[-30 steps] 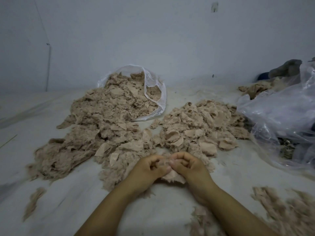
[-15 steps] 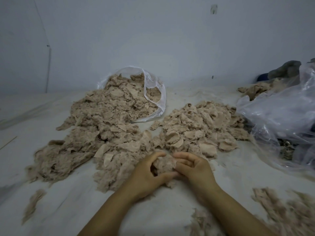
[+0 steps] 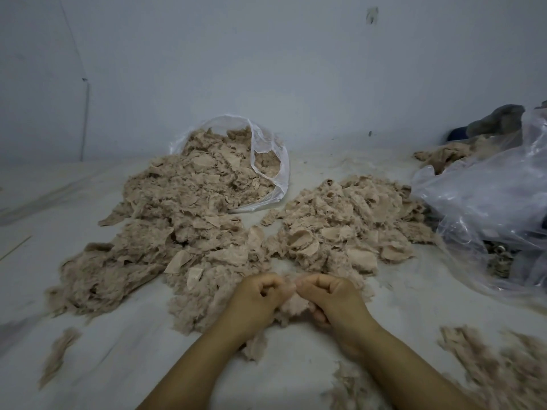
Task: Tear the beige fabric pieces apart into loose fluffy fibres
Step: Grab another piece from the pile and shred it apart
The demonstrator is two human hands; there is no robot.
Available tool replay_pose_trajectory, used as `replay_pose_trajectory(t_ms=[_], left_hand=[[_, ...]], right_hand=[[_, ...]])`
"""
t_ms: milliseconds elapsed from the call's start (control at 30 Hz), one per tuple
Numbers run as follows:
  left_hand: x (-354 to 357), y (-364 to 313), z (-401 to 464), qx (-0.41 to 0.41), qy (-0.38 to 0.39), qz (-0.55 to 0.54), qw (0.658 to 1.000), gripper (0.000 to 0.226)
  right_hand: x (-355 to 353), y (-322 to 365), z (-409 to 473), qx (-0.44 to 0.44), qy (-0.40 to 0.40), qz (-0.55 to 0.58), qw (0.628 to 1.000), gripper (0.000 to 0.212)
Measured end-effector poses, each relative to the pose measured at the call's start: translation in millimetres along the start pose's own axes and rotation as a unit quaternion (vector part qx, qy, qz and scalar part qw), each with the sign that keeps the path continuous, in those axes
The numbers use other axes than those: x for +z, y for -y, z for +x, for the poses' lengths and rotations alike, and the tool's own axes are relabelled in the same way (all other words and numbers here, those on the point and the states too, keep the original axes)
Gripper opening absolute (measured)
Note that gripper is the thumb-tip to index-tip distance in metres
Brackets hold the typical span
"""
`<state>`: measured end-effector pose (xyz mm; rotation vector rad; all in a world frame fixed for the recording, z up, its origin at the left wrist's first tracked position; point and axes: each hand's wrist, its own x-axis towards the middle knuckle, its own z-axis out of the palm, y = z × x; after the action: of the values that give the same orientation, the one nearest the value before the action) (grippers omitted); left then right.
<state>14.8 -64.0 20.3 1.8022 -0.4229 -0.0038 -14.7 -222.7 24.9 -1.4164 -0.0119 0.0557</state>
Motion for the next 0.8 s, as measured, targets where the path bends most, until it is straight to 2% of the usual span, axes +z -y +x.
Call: replay_pose_trajectory(t_ms=[100, 233, 300, 367, 400, 467, 533, 567, 600, 700, 800], left_hand=[[-5.5, -2.9, 2.1, -0.037, -0.031, -0.091, 0.995, 0.030], [-3.6, -4.6, -0.5, -0.031, -0.028, -0.046, 0.998, 0.044], [-2.2, -5.6, -0.3, -0.017, -0.037, -0.047, 0.998, 0.042], [-3.8, -6.4, 0.5, -0.008, -0.062, -0.057, 0.996, 0.032], [-5.1, -5.2, 1.2, -0.006, -0.080, -0.065, 0.995, 0.031], [-8.1, -3.6, 2.1, -0.009, -0.097, -0.084, 0.992, 0.030], [-8.5, -3.3, 3.3, -0.019, -0.082, -0.115, 0.990, 0.019], [-8.3, -3.3, 3.8, -0.023, -0.071, -0.126, 0.989, 0.009], [-7.9, -1.6, 4.1, -0.020, -0.066, -0.133, 0.989, 0.009], [-5.8, -2.0, 2.6, -0.009, -0.062, -0.167, 0.984, 0.020], [-3.1, -5.2, 0.6, -0.015, -0.073, -0.208, 0.975, 0.017]], right_hand=[[0.4, 1.7, 0.0, 0.012, 0.010, 0.005, 1.000, 0.011], [-0.1, 0.8, -2.1, 0.014, 0.037, -0.012, 0.999, 0.019], [0.7, -1.6, -3.8, 0.019, 0.059, -0.029, 0.998, 0.015], [1.3, -1.8, -0.8, -0.002, 0.031, -0.044, 0.999, 0.013], [0.9, 0.1, 1.6, -0.029, 0.000, -0.028, 0.999, 0.012], [-2.5, 7.3, 9.1, -0.072, -0.044, 0.105, 0.991, 0.010], [-7.2, 11.9, 14.2, -0.074, -0.028, 0.249, 0.965, 0.030], [-7.1, 11.3, 13.8, -0.060, -0.017, 0.261, 0.963, 0.038], [-5.0, 9.7, 11.0, -0.037, -0.001, 0.229, 0.973, 0.041], [3.4, 2.0, 0.6, 0.006, 0.041, 0.016, 0.999, 0.046], [5.2, -1.0, -0.5, -0.031, 0.047, -0.169, 0.984, 0.045]])
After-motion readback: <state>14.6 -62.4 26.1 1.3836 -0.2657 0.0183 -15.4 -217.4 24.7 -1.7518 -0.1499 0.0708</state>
